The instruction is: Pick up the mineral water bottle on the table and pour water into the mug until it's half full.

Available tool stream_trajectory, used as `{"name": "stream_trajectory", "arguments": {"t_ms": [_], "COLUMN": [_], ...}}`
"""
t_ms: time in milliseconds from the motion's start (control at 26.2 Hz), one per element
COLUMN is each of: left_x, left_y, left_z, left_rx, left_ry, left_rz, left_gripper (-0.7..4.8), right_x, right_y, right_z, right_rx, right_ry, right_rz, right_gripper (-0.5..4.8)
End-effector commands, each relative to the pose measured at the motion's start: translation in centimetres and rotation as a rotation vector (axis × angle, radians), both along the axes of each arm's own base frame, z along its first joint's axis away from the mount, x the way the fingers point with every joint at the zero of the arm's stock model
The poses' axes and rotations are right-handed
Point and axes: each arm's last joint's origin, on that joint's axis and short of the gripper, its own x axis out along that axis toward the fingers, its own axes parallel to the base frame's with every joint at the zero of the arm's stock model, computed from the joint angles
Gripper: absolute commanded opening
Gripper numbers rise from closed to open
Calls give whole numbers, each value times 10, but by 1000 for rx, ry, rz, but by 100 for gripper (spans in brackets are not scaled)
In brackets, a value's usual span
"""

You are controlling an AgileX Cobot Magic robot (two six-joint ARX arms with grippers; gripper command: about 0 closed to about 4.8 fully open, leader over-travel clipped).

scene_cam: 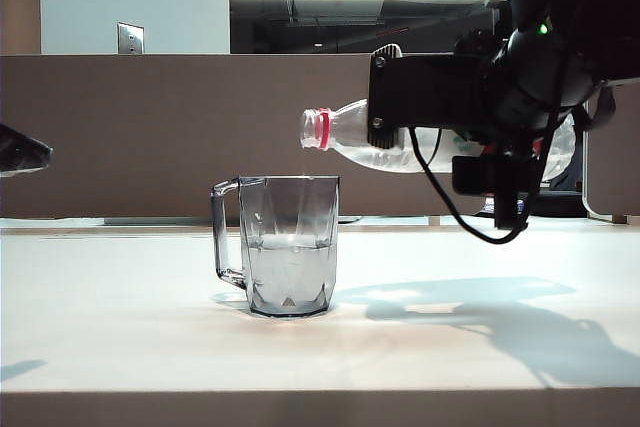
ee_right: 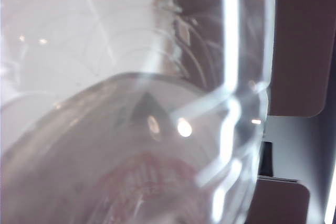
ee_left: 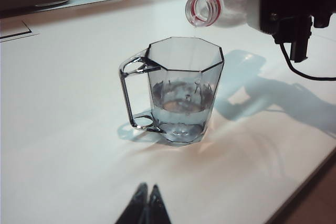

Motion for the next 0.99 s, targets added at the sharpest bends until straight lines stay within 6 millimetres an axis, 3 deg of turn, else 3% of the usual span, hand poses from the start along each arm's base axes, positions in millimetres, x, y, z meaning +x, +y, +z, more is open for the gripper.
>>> {"name": "stream_trajectory", "arguments": {"t_ms": [38, 419, 534, 686, 992], "left_x": [0, 0, 0, 0, 0], "left_y": [0, 0, 0, 0, 0], "left_z": [2, 2, 2, 2, 2], "left_rx": [-9, -9, -9, -9, -9], "left_ry": [-12, -12, -12, -12, -12], "left_rz": [0, 0, 0, 0, 0], "left_gripper": [-5, -5, -5, -5, -5], "right_x": [-2, -4, -4, -5, -17], "right_y": [3, 3, 4, 5, -9], "right_z": [4, 0, -1, -5, -21], "right_rx": [134, 583, 858, 1069, 1335], "right_ry": [-15, 31, 70, 149, 179], "right_rz": [-12, -98, -116, -105, -73], "right_gripper": [301, 306, 308, 316, 315]}}
